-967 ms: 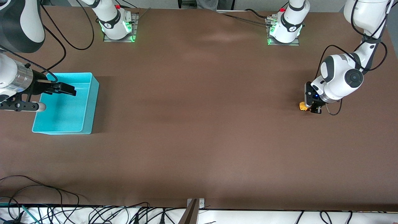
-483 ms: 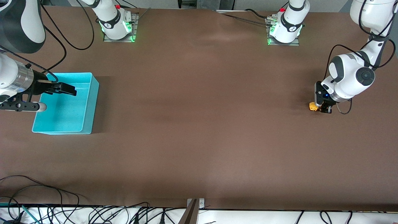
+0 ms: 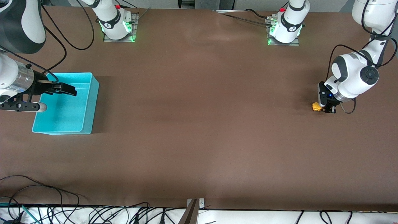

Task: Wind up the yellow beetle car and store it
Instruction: 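Press the car down and drag it backward with the left gripper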

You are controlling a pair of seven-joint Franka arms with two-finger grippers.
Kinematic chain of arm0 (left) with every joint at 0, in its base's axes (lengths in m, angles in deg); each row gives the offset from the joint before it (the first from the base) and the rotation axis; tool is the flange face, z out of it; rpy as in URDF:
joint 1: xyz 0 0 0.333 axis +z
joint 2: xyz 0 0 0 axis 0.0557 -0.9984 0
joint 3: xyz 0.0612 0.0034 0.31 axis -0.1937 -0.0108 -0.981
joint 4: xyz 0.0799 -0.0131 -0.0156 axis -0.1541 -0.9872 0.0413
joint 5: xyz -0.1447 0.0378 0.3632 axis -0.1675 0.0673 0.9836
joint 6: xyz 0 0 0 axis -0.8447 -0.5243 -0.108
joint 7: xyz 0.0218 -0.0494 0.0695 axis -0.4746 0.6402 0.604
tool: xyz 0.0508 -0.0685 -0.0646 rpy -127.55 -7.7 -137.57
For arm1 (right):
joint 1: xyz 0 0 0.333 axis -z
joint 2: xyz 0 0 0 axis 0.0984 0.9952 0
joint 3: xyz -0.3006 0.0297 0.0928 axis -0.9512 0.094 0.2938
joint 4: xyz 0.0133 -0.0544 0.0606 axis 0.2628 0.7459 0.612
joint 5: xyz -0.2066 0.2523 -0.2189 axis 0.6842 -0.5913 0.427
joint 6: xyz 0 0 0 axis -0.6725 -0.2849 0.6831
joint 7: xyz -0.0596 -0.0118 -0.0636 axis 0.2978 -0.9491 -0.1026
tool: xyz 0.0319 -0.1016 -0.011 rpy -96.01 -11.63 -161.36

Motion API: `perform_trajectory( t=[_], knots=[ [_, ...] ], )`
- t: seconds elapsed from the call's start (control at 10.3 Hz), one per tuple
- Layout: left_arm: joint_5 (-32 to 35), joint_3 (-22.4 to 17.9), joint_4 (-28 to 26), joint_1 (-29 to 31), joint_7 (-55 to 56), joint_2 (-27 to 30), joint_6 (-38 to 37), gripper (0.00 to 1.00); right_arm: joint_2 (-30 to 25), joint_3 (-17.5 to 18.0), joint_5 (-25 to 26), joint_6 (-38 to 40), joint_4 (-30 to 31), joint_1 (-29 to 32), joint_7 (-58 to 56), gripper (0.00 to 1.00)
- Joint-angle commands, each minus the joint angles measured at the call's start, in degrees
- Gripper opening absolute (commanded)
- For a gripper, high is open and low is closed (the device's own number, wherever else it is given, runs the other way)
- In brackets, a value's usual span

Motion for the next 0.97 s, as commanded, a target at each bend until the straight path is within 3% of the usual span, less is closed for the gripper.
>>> perform_trajectory(
  t=[0.0,0.39,0.48,0.58,0.87],
  knots=[
    [-2.7,0.0,1.5,0.2,-0.9,-4.8,1.8,0.44,-0.6,-0.1,-1.1,-0.8,0.9,-0.1,-0.2,1.00],
    [-2.5,0.0,3.1,-0.2,-1.5,-4.8,1.6,0.49,-0.7,-0.1,-1.1,-0.8,0.9,-0.1,-0.2,1.00],
    [-2.5,0.0,3.2,-0.2,-1.2,-4.8,1.5,0.82,-0.7,-0.1,-1.1,-0.8,0.9,-0.1,-0.2,1.00],
    [-2.6,0.0,3.9,-0.3,-1.2,-4.7,1.1,1.00,-0.7,-0.1,-1.1,-0.8,0.9,-0.1,-0.2,1.00],
    [-2.7,0.0,6.8,-0.8,-1.0,-4.6,-3.2,1.00,-0.7,-0.1,-1.3,-0.8,0.9,-0.1,-0.2,1.00]
  ],
)
